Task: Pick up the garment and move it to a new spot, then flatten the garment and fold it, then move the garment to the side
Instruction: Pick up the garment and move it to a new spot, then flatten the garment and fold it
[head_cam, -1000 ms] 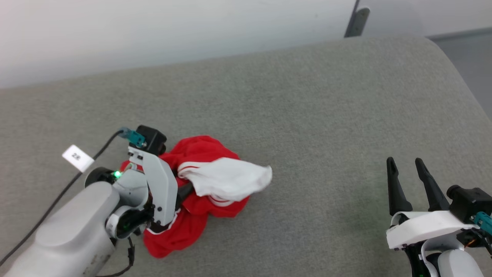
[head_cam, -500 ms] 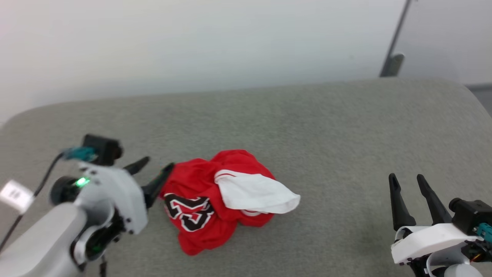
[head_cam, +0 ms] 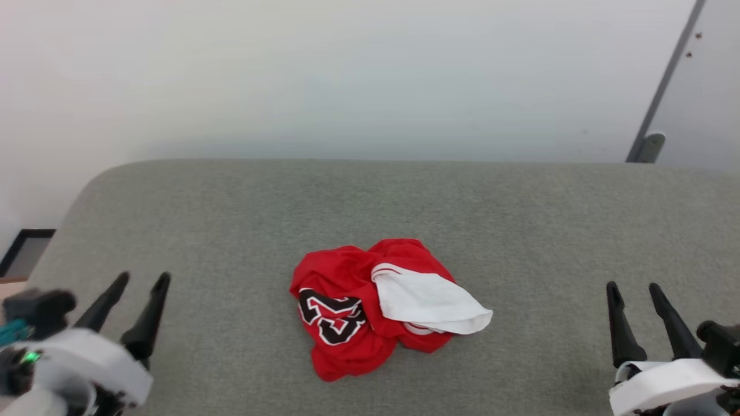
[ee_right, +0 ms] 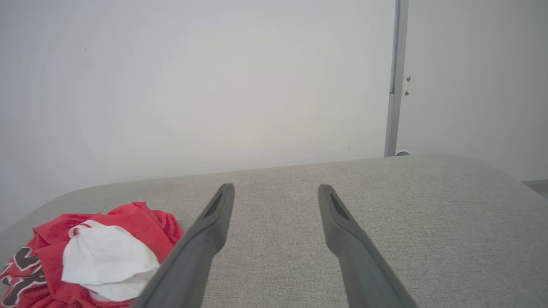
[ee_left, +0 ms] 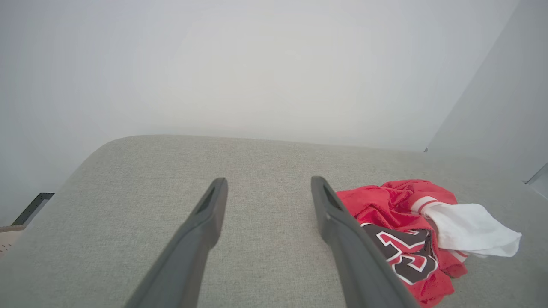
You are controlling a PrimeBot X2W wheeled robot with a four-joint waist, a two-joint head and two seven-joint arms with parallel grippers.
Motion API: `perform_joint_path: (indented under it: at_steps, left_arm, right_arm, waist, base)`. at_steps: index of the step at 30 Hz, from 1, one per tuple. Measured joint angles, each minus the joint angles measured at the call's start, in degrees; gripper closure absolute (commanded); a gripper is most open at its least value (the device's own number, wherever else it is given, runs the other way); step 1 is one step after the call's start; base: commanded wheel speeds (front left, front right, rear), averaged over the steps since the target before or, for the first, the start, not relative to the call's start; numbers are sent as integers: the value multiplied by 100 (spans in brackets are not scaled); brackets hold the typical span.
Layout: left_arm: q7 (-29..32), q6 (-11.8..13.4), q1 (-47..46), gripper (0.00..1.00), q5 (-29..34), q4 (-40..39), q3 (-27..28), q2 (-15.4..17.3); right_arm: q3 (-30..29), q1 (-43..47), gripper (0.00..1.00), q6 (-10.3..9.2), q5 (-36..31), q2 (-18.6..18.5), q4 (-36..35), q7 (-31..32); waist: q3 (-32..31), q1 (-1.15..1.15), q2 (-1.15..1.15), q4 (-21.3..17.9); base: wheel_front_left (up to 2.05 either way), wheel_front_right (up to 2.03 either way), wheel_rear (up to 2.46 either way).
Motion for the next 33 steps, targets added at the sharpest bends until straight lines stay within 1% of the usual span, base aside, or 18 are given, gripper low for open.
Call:
perform_joint_path:
  at_steps: [6,11,13,16,21,25,28,33]
  left_arm:
    - [-205,-22,589,0,38,98,521,-29]
    - [-220,15,1055,0,298,-55,1311,-297]
    - [-220,-11,1295,0,413,-96,1605,-427]
    - [-220,-119,1540,0,582,-134,1928,-558]
    - [-220,-261,1714,0,775,-165,2185,-709]
    - [-220,-330,1728,0,877,-182,2269,-781]
    - [-221,-360,1728,0,927,-211,2297,-805]
    - [-218,-404,1720,0,939,-264,2258,-839]
  right_arm:
    - [-92,98,0,-1,-20,-33,-27,-70]
    - [-116,132,0,-1,-57,-20,-42,-123]
    - [-116,166,0,-1,-66,-5,-52,-124]
    - [-107,202,0,-1,-73,4,-57,-129]
    - [-89,202,0,-1,-74,4,-86,-121]
    - [-13,202,0,-1,-58,4,-109,-75]
    - [125,202,0,-1,3,0,-135,3]
    - [519,168,0,-1,153,-37,-167,290]
  waist:
    - [-91,0,0,171]
    - [-126,0,0,238]
    - [-131,0,0,256]
    - [-128,0,0,279]
    - [-108,0,0,316]
    - [-99,0,0,359]
    - [-77,0,0,409]
    - [-13,0,0,546]
  base:
    - [0,0,0]
    - [0,0,0]
    - [0,0,0]
    - [0,0,0]
    - [0,0,0]
    - [0,0,0]
    - [0,0,0]
    - [0,0,0]
